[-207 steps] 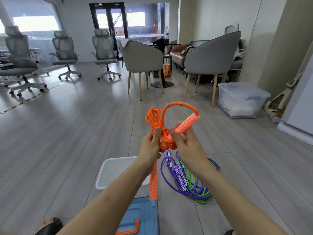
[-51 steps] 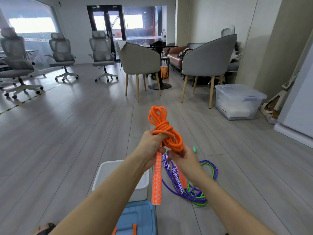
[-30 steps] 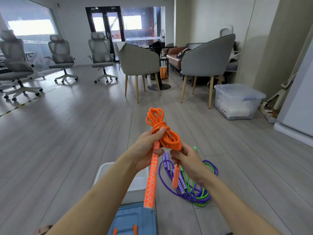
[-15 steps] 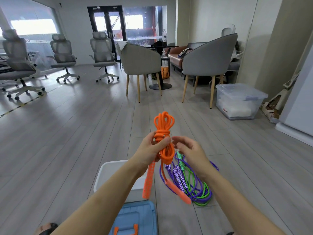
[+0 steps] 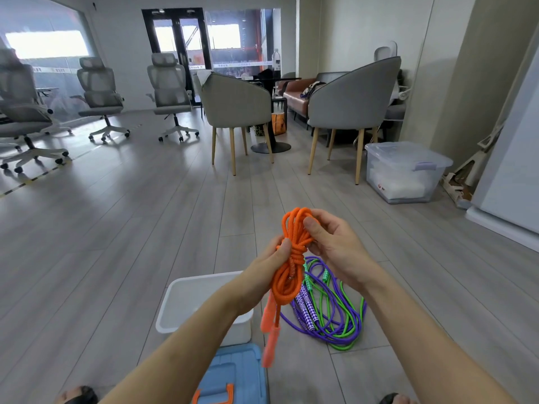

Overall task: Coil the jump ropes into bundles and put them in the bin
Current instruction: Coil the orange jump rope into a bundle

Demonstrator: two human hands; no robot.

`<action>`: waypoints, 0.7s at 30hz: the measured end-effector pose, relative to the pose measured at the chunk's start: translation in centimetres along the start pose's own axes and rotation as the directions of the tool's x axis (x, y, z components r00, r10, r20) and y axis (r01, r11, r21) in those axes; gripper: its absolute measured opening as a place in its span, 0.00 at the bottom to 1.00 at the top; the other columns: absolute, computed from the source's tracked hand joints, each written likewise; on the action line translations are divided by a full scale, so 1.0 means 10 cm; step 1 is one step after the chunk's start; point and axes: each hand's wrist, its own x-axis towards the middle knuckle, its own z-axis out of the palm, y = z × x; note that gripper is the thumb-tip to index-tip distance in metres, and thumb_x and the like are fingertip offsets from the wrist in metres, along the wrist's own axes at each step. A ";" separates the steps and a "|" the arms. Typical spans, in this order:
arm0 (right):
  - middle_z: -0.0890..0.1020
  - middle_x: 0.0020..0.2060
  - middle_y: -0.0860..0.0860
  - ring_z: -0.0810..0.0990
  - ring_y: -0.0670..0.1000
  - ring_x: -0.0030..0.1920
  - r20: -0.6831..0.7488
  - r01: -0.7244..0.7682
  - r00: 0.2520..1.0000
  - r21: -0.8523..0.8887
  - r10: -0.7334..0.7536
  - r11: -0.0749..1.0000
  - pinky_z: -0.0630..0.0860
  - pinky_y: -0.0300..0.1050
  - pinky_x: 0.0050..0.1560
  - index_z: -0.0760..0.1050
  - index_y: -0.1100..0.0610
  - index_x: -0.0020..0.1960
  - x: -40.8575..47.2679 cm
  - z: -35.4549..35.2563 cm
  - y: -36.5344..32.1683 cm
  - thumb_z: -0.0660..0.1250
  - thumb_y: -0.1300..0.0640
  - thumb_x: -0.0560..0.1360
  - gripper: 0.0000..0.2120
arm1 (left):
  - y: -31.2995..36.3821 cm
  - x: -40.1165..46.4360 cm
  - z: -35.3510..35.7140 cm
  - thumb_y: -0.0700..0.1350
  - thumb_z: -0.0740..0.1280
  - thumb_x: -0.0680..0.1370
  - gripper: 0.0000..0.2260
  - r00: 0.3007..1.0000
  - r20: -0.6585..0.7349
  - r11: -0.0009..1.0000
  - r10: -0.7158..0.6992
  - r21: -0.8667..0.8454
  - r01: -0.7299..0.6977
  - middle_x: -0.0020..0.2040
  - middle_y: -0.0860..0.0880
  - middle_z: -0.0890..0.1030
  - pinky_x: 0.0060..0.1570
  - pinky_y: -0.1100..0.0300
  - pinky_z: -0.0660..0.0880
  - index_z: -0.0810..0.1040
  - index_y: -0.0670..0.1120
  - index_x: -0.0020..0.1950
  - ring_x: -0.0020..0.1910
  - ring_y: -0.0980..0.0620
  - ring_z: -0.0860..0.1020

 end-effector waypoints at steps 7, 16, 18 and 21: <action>0.80 0.37 0.56 0.70 0.45 0.29 0.004 -0.065 0.998 0.040 0.065 0.997 0.72 0.34 0.28 0.80 0.62 0.56 -0.03 -0.01 -0.11 0.70 0.52 0.75 0.16 | 0.02 0.04 0.07 0.53 0.61 0.82 0.18 1.000 0.029 0.993 -0.006 -0.122 0.010 0.49 0.40 0.84 0.43 0.59 0.80 0.76 0.41 0.64 0.46 0.48 0.83; 0.76 0.32 0.51 0.69 0.42 0.22 -0.065 -0.103 0.993 -0.117 0.096 0.988 0.59 0.34 0.19 0.77 0.60 0.54 -0.03 -0.03 -0.21 0.66 0.55 0.82 0.09 | 0.02 0.06 0.15 0.46 0.59 0.85 0.09 0.999 0.034 1.000 -0.007 -0.012 0.008 0.43 0.45 0.81 0.42 0.60 0.79 0.78 0.46 0.58 0.39 0.52 0.79; 0.78 0.31 0.50 0.71 0.41 0.22 -0.124 -0.075 0.991 -0.202 0.051 0.976 0.63 0.33 0.21 0.78 0.62 0.54 -0.05 -0.01 -0.23 0.68 0.56 0.82 0.08 | 0.03 0.07 0.16 0.43 0.59 0.85 0.08 0.999 0.033 0.998 0.015 0.054 -0.017 0.40 0.50 0.80 0.40 0.63 0.77 0.77 0.46 0.56 0.37 0.56 0.79; 0.80 0.29 0.49 0.77 0.41 0.25 -0.229 -0.016 0.973 -0.233 -0.039 0.972 0.70 0.32 0.25 0.79 0.64 0.52 -0.05 0.07 -0.18 0.70 0.57 0.80 0.09 | -0.01 0.12 0.14 0.39 0.59 0.85 0.06 0.997 -0.004 0.986 0.071 0.149 -0.070 0.38 0.54 0.81 0.40 0.66 0.76 0.76 0.45 0.55 0.37 0.60 0.80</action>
